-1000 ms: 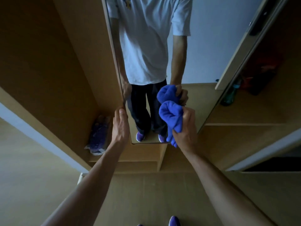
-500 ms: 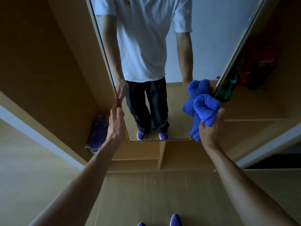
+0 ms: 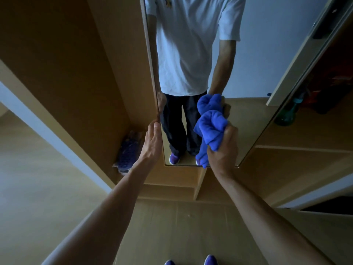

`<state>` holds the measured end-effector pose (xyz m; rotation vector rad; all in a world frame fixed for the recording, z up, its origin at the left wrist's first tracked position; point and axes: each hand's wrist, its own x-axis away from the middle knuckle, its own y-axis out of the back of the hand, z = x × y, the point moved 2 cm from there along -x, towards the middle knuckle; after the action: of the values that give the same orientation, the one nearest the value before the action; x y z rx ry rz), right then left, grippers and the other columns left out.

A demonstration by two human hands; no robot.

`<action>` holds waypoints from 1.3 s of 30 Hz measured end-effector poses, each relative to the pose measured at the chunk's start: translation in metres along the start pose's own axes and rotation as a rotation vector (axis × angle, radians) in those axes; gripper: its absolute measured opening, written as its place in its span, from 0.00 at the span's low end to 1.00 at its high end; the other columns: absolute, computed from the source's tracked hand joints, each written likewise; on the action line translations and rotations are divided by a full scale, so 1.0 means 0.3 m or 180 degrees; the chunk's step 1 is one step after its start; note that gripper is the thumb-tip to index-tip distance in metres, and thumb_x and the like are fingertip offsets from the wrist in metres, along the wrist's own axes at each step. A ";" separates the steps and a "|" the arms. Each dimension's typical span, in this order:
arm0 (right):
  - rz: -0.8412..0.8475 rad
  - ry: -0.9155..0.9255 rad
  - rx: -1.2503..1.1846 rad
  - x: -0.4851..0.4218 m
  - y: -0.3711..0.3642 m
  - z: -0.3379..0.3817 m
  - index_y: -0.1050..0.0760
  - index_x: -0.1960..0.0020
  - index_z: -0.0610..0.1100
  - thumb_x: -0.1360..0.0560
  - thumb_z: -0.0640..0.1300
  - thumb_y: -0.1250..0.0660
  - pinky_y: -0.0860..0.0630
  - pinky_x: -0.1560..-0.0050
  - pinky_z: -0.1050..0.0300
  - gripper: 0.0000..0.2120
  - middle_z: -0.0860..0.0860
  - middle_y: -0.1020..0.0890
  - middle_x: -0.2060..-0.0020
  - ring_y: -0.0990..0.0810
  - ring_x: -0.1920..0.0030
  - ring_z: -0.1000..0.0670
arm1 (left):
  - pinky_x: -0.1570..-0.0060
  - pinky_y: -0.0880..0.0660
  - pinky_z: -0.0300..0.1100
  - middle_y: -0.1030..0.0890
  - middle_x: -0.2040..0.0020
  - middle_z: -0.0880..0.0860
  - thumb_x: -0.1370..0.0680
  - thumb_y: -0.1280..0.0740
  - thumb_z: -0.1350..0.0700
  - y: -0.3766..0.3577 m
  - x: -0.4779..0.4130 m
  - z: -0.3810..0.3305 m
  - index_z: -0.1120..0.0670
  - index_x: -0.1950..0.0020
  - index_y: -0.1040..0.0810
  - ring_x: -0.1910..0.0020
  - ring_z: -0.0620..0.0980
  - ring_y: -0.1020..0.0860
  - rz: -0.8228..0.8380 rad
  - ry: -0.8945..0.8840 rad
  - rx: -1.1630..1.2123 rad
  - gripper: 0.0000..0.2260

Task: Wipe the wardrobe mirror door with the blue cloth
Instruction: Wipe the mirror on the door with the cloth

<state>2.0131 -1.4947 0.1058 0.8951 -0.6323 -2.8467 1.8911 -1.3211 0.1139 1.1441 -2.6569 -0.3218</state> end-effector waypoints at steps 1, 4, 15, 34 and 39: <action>0.0171 0.0064 0.0105 0.012 -0.028 0.029 0.29 0.42 0.40 0.23 0.46 0.32 0.27 0.57 0.62 0.14 0.45 0.21 0.51 0.20 0.54 0.48 | 0.27 0.35 0.60 0.29 0.27 0.55 0.14 0.55 0.39 0.002 -0.001 0.001 0.45 0.24 0.35 0.29 0.56 0.30 -0.0015 0.0021 0.0040 0.23; 0.0503 0.0440 0.0240 0.039 -0.111 0.115 0.27 0.38 0.38 0.21 0.45 0.32 0.22 0.55 0.56 0.15 0.45 0.21 0.48 0.19 0.52 0.46 | 0.28 0.34 0.62 0.27 0.31 0.59 0.14 0.55 0.40 -0.001 -0.003 0.005 0.50 0.30 0.31 0.30 0.60 0.30 0.0001 -0.0023 0.0112 0.22; 0.1251 0.1170 0.0802 0.069 -0.217 0.173 0.31 0.31 0.43 0.26 0.46 0.28 0.19 0.59 0.49 0.26 0.46 0.24 0.44 0.21 0.49 0.46 | 0.29 0.29 0.56 0.19 0.36 0.45 0.18 0.57 0.32 0.007 -0.020 0.048 0.26 0.43 0.23 0.33 0.46 0.23 0.0044 -0.0069 0.0746 0.21; 0.0842 0.2104 0.1469 -0.027 -0.060 0.045 0.27 0.32 0.45 0.28 0.47 0.30 0.29 0.50 0.48 0.25 0.44 0.25 0.45 0.28 0.50 0.44 | 0.23 0.38 0.56 0.33 0.25 0.44 0.14 0.55 0.39 -0.070 -0.029 0.185 0.36 0.23 0.36 0.25 0.47 0.34 -0.0320 -0.0305 0.0437 0.20; 0.0667 0.2520 0.1424 -0.004 -0.111 0.038 0.27 0.31 0.44 0.29 0.48 0.29 0.28 0.52 0.48 0.27 0.43 0.24 0.44 0.27 0.50 0.44 | 0.24 0.38 0.56 0.31 0.26 0.44 0.14 0.55 0.39 -0.083 -0.062 0.245 0.38 0.23 0.34 0.26 0.46 0.33 -0.0428 -0.0639 0.0478 0.22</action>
<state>2.0089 -1.4600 0.1013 1.7418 -1.1434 -1.9286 1.8989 -1.3159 0.0347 1.4095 -2.8235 -0.2774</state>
